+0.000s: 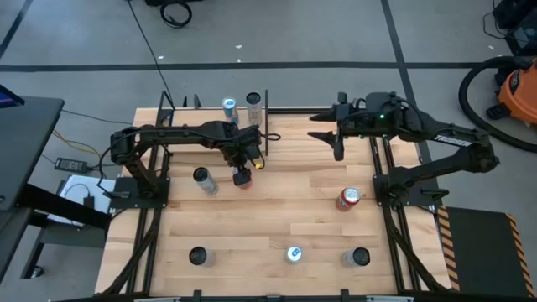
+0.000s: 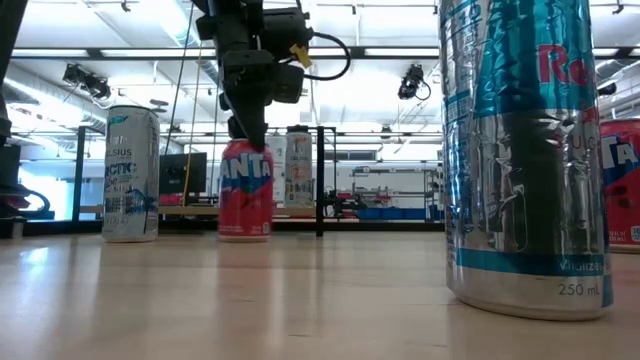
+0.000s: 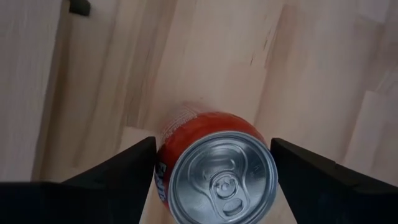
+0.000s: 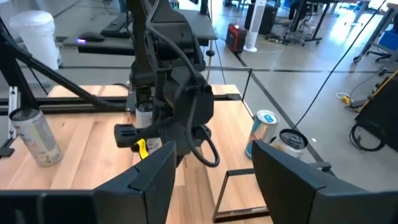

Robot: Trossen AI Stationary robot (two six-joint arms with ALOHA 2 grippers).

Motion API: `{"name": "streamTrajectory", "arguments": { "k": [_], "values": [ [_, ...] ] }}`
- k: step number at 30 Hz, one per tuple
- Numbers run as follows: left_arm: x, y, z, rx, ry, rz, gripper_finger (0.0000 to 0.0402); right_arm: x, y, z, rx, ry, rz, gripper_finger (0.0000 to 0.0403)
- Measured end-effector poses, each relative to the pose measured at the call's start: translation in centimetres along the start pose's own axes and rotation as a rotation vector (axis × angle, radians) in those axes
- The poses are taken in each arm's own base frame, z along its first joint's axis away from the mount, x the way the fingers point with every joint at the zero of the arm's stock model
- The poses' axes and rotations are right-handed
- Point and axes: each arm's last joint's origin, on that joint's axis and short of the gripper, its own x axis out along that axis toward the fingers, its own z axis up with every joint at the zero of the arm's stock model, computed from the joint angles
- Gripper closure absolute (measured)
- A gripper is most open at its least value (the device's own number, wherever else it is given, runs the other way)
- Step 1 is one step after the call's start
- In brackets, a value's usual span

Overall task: Place canned beverage on shelf
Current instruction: Put the top orange soda can on the shelf

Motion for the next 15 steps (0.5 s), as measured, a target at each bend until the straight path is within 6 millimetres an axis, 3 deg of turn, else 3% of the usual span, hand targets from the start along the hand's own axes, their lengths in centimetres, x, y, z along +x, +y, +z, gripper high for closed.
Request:
{"name": "streamTrajectory", "arguments": {
  "k": [7, 15],
  "values": [
    [1.3, 0.1, -0.1, -0.014, 0.071, -0.001, 0.0085, 0.1, 0.0, 0.0, -0.007, -0.003, 0.000, 0.0186],
    [1.4, 0.0, -0.5, -0.004, 0.116, 0.009, 0.0085, 0.1, 0.0, 0.0, -0.008, -0.005, -0.001, 0.0186]
  ]
}}
